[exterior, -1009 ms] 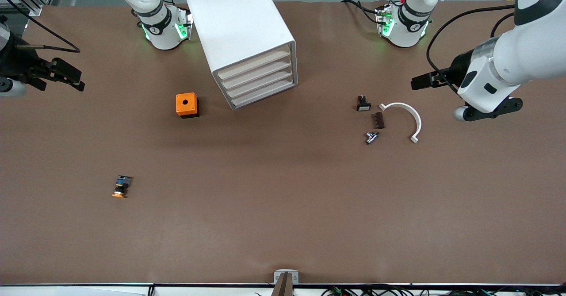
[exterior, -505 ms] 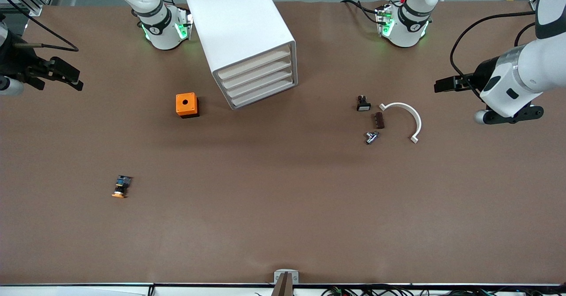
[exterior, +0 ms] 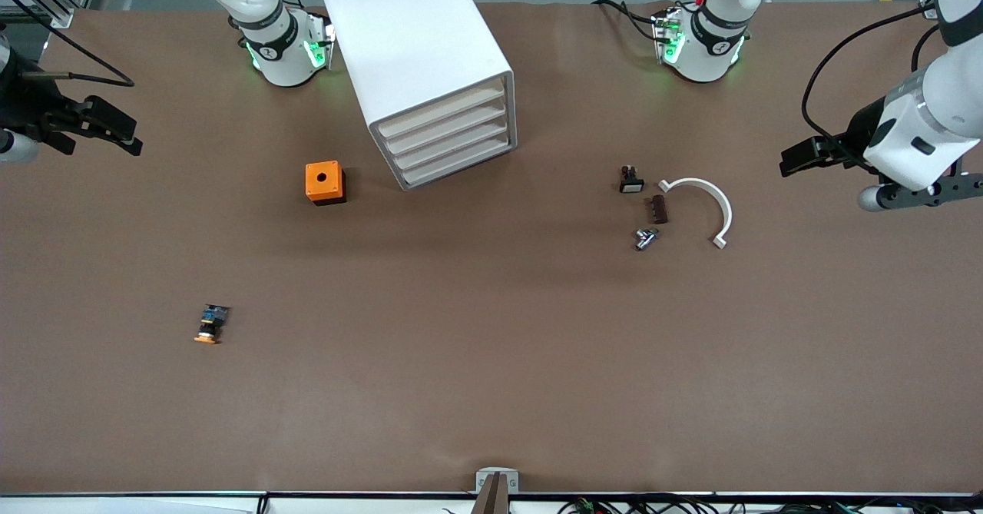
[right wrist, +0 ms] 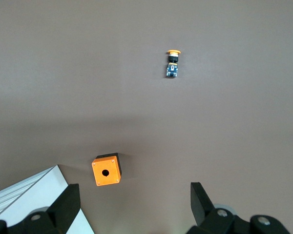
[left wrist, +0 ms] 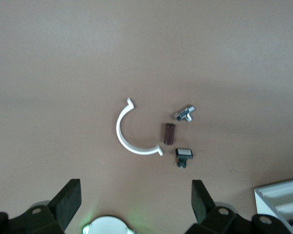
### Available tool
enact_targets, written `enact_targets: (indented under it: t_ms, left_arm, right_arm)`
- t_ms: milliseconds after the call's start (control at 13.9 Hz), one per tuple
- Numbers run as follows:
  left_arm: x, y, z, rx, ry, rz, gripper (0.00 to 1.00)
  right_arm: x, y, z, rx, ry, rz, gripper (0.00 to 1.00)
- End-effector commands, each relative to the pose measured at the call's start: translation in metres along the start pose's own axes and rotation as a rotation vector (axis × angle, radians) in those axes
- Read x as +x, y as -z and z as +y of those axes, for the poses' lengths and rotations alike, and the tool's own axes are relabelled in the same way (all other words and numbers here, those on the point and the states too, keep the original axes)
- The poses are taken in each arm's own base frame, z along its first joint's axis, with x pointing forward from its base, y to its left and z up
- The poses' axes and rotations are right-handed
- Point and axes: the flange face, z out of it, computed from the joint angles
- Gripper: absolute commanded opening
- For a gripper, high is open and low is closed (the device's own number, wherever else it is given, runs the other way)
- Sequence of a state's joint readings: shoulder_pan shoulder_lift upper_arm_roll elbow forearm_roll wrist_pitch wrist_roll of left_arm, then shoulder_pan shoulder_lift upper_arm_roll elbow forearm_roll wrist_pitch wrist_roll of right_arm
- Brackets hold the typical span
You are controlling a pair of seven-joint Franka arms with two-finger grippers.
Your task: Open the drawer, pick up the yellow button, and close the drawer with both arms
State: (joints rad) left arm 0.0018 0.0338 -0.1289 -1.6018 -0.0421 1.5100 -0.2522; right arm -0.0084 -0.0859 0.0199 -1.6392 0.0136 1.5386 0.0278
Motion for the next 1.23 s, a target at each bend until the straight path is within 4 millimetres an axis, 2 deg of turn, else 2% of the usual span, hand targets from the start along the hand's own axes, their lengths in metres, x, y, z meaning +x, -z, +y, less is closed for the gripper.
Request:
enact_targets:
  t_ms: [0, 361, 865, 1154]
  left_arm:
    - [-0.013, -0.003, -0.003, 0.022, -0.023, 0.039, 0.99]
    - [-0.026, 0.012, -0.005, 0.017, -0.034, 0.069, 0.99]
    - [-0.019, 0.016, -0.004, 0.004, -0.04, 0.124, 0.99]
    - [-0.018, 0.028, -0.007, -0.002, -0.033, 0.161, 0.99]
  right_arm:
    - [-0.004, 0.008, 0.0, 0.007, 0.059, 0.027, 1.0]
    - [-0.006, 0.011, 0.002, 0.009, 0.044, 0.038, 1.0]
    - [-0.01, 0.013, 0.002, 0.01, -0.002, 0.037, 1.0]
    - [-0.01, 0.014, 0.002, 0.01, 0.0, 0.039, 1.0]
